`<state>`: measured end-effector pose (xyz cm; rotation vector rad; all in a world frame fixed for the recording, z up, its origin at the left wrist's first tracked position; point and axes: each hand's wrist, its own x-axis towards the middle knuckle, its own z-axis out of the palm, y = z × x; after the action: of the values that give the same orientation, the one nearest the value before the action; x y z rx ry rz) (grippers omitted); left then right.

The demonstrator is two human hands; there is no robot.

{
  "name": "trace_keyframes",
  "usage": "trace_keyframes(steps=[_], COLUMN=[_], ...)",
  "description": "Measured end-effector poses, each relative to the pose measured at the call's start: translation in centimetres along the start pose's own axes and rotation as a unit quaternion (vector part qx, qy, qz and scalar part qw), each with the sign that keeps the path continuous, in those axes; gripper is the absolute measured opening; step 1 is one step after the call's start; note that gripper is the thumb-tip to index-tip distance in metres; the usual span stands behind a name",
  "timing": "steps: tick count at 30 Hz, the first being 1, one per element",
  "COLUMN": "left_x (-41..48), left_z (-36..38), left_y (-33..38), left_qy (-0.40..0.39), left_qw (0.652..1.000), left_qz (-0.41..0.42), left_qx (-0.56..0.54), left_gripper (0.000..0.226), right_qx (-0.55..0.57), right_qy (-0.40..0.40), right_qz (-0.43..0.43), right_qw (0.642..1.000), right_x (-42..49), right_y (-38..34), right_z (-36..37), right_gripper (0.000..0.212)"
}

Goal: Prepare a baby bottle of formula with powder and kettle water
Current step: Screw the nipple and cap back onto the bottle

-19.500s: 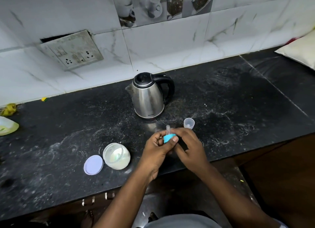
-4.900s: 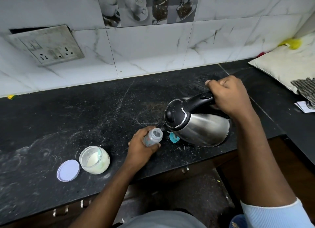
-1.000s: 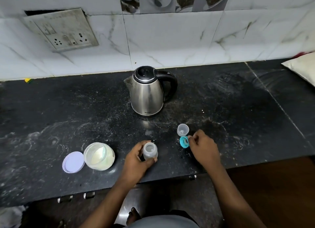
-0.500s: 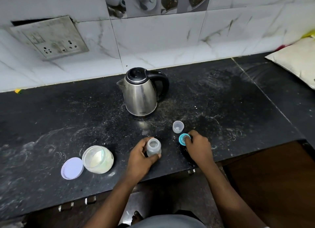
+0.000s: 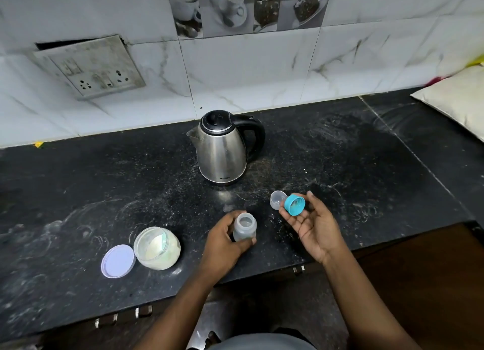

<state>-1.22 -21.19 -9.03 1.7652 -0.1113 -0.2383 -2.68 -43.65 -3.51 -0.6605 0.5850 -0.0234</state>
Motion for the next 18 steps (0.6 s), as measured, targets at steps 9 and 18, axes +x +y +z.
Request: trace_keyframes(steps=[9, 18], left_x=[0.3, 0.2], left_z=[0.1, 0.3], left_y=[1.4, 2.7], left_qy=[0.009, -0.016], left_qw=[1.000, 1.000], left_qz=[0.022, 0.011], left_qx=[0.001, -0.023], left_gripper=[0.062, 0.061], right_qx=[-0.041, -0.368], right_qy=[-0.130, -0.232], right_qz=[0.022, -0.160], right_qw=[0.990, 0.886], right_x=[-1.4, -2.6], right_y=[-0.2, 0.9], right_z=[3.2, 4.0], right_gripper=[0.048, 0.041])
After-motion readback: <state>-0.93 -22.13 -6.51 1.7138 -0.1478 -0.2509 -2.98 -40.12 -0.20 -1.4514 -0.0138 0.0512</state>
